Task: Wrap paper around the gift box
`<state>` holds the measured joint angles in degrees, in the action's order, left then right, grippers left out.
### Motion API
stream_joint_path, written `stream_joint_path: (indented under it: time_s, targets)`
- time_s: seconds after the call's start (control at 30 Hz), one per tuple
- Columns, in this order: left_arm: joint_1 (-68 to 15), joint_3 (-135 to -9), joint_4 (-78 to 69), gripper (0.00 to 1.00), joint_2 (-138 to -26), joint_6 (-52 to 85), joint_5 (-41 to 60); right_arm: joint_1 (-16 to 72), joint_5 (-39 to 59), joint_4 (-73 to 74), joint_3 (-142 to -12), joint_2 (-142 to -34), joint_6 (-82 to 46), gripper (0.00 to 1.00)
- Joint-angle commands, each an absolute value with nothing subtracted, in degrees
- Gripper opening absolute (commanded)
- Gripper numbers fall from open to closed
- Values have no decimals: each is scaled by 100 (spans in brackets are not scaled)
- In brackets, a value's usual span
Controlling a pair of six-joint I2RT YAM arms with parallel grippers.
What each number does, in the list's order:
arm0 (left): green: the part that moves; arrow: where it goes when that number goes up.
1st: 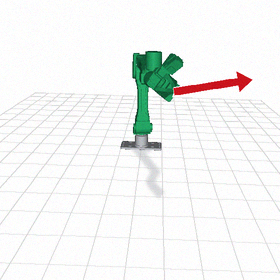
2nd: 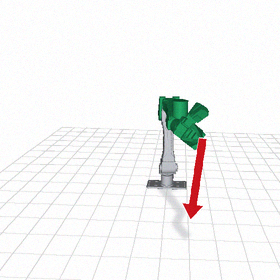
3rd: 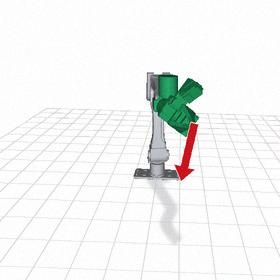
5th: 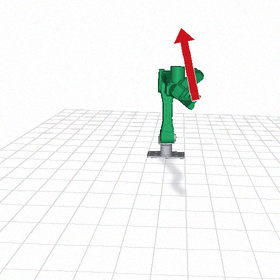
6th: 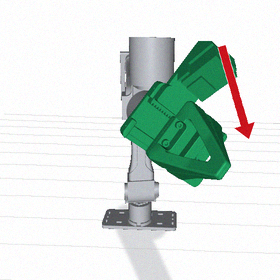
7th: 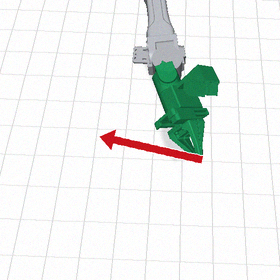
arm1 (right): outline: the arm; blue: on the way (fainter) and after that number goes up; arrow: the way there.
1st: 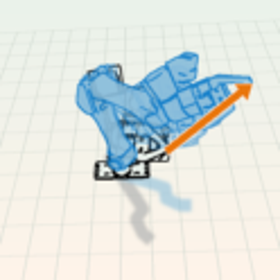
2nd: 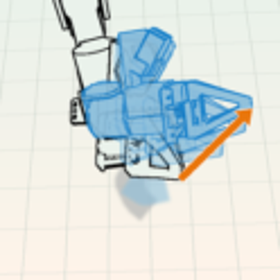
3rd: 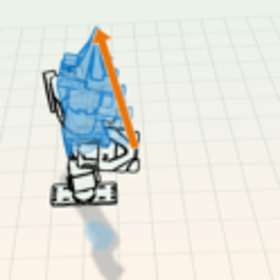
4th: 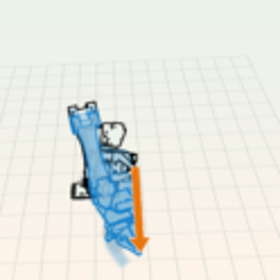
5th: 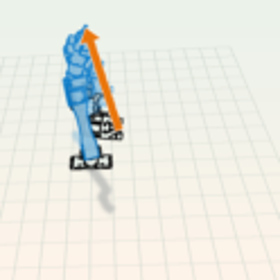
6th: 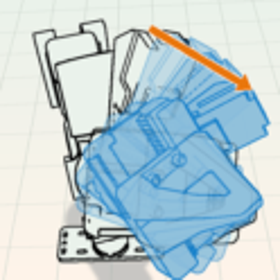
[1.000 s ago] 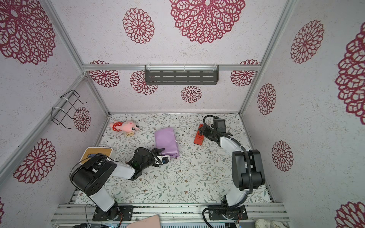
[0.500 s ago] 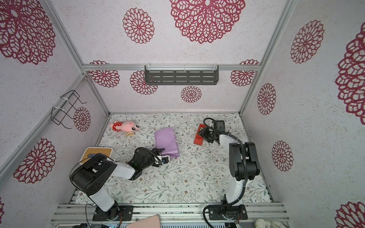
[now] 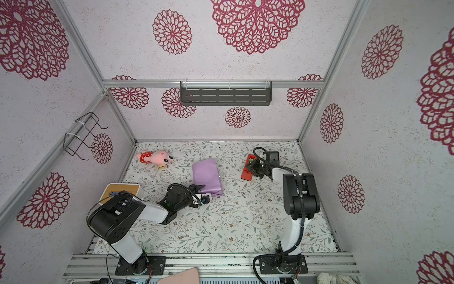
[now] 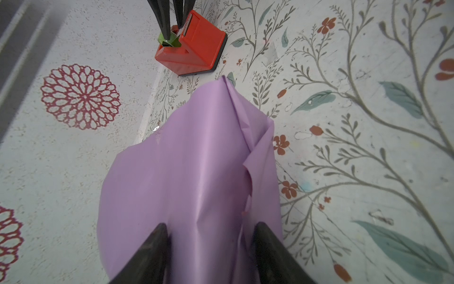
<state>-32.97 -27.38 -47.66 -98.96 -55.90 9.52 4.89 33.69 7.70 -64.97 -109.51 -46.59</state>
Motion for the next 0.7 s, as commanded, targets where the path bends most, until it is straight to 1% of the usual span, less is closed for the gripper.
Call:
stream_joint_path:
  time_s: [0.0, 0.37, 0.47, 0.67]
  targets:
    - [-3266, -2778, -4324, 58, -9888, -5573, 922, 435, 3611, 1267, -6345, -11027, -5171, 24]
    - [-3268, -2785, -4324, 58, -9896, -5563, 915, 321, 3905, 2855, -5849, -11012, -6360, 0]
    - [-3261, -2786, -4324, 58, -9896, -5555, 914, 308, 4022, 3403, -5801, -11044, -6787, 0]
    - [-3269, -2786, -4315, 58, -9889, -5555, 917, 303, 4062, 4010, -5675, -10929, -7259, 0]
